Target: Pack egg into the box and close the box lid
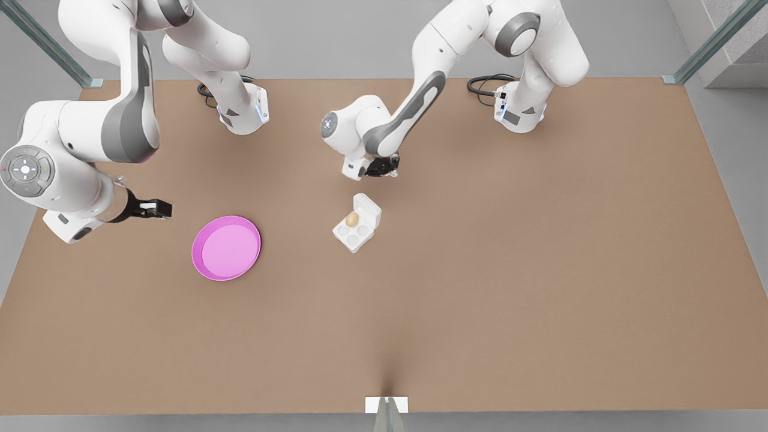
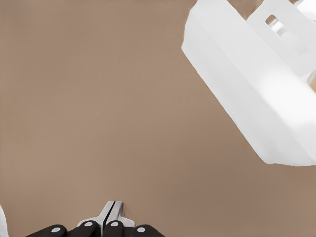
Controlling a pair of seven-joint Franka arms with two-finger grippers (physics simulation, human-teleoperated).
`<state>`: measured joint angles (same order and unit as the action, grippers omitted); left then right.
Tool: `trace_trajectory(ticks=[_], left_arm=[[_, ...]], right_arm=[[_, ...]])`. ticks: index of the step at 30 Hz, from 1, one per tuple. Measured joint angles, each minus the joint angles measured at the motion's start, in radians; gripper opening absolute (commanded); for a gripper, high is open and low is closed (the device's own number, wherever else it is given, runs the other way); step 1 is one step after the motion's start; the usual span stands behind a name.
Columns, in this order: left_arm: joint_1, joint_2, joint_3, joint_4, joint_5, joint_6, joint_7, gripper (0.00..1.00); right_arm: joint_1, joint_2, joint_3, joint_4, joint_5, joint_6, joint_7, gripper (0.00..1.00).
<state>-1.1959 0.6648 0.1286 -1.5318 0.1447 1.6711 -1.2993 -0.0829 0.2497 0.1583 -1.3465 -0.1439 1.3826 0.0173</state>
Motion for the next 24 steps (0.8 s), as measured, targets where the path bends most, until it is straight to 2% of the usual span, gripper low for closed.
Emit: trace_trajectory(ticks=[24], left_arm=[[0.053, 0.082, -0.007, 0.119, 0.054, 0.128, 0.424, 0.21]], right_arm=[[0.005, 0.000, 0.001, -0.001, -0.003, -0.011, -0.015, 1.00]])
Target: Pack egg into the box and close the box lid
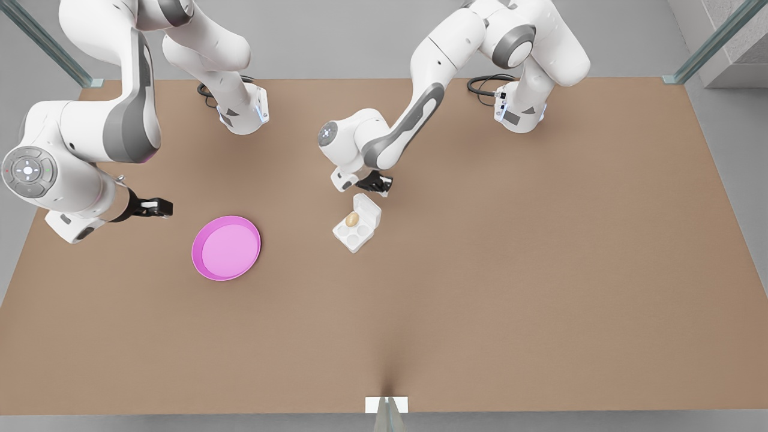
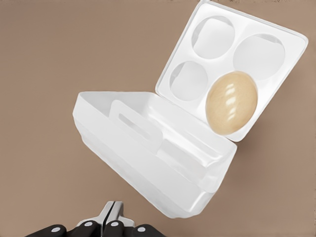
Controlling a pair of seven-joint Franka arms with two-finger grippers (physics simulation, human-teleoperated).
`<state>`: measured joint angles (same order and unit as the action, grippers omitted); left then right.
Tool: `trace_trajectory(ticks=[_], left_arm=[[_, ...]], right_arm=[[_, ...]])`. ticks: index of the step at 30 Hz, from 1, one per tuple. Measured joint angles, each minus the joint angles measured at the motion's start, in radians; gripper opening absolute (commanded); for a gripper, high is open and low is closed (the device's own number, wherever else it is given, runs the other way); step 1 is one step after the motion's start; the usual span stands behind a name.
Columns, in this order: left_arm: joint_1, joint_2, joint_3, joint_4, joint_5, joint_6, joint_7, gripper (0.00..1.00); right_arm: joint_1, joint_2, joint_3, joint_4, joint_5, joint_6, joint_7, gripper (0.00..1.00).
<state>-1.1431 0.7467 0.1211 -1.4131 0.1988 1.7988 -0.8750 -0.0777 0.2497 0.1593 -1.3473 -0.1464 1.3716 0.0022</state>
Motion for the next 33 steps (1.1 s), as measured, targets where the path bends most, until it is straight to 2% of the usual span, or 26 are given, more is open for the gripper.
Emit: trace_trajectory(ticks=[16, 33], left_arm=[[0.048, 0.030, 0.000, 0.064, -0.006, 0.066, 0.098, 0.21], [0.107, 0.125, -0.003, 0.230, -0.017, 0.078, 0.136, 0.21]], right_arm=[[0.003, 0.000, 0.003, 0.000, 0.000, -0.001, -0.003, 1.00], [0.010, 0.000, 0.003, -0.004, 0.000, -0.001, -0.004, 1.00]])
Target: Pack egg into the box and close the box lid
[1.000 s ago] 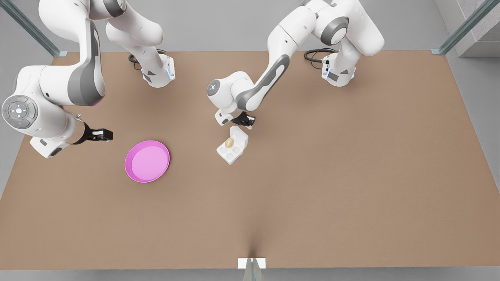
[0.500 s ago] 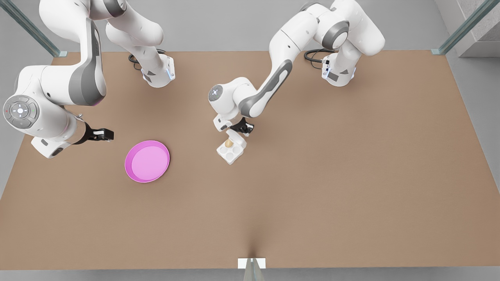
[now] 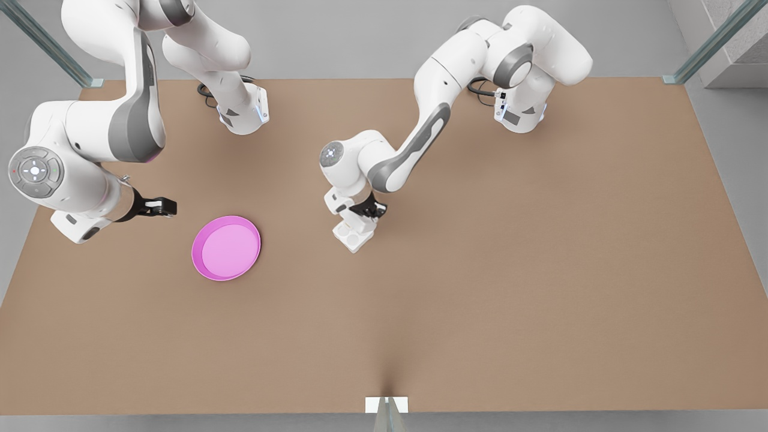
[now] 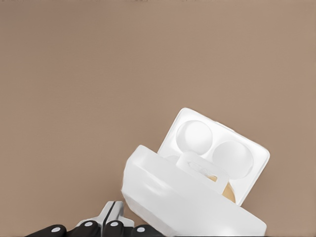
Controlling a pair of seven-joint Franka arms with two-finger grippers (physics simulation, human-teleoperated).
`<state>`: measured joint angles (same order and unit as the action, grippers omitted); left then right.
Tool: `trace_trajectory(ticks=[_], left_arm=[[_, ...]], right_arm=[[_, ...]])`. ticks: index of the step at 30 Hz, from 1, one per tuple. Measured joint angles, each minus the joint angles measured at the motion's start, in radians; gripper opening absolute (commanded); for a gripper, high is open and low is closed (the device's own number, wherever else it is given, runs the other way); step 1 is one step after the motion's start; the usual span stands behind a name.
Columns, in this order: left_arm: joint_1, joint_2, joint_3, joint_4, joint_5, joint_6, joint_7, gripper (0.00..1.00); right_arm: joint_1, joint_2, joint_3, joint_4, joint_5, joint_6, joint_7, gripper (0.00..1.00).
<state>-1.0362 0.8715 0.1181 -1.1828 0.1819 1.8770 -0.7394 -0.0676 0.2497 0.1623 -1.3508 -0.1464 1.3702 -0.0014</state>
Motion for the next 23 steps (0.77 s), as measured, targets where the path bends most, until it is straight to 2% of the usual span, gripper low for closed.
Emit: trace_trajectory(ticks=[4, 5, 6, 7, 8, 10, 12, 14, 16, 23], left_arm=[[0.024, -0.012, -0.004, 0.035, -0.006, -0.030, 0.009, 0.21], [0.097, -0.074, -0.002, 0.071, -0.032, -0.091, 0.021, 0.21], [0.250, -0.144, -0.002, 0.107, -0.066, -0.166, 0.042, 0.21], [0.454, -0.194, 0.002, 0.126, -0.101, -0.235, 0.075, 1.00], [0.593, -0.218, 0.009, 0.132, -0.134, -0.289, 0.108, 1.00], [0.712, -0.250, 0.033, 0.133, -0.190, -0.383, 0.173, 1.00], [0.790, -0.424, 0.068, 0.111, -0.210, -0.476, 0.251, 1.00], [0.813, -0.561, 0.072, 0.059, -0.196, -0.541, 0.339, 1.00], [0.814, -0.634, 0.055, -0.004, -0.174, -0.577, 0.428, 1.00], [0.808, -0.662, 0.043, -0.056, -0.132, -0.606, 0.671, 1.00]], right_arm=[[0.001, 0.000, 0.000, 0.000, 0.000, 0.000, 0.000, 1.00], [0.001, 0.000, 0.000, 0.000, 0.000, 0.000, 0.000, 1.00], [0.000, 0.000, 0.001, 0.000, 0.000, 0.000, 0.000, 1.00], [0.000, 0.000, 0.000, 0.000, -0.001, 0.000, 0.000, 1.00], [0.000, 0.000, 0.000, 0.001, -0.001, 0.000, 0.000, 1.00], [-0.002, 0.001, 0.000, 0.002, -0.001, 0.000, 0.000, 1.00], [0.001, 0.005, 0.001, 0.002, -0.009, 0.000, 0.000, 1.00], [0.003, 0.006, 0.002, 0.001, -0.015, 0.000, 0.000, 1.00], [0.004, 0.007, 0.003, 0.001, -0.018, 0.000, -0.001, 1.00], [0.003, 0.006, 0.003, 0.002, -0.019, -0.001, -0.002, 1.00]])
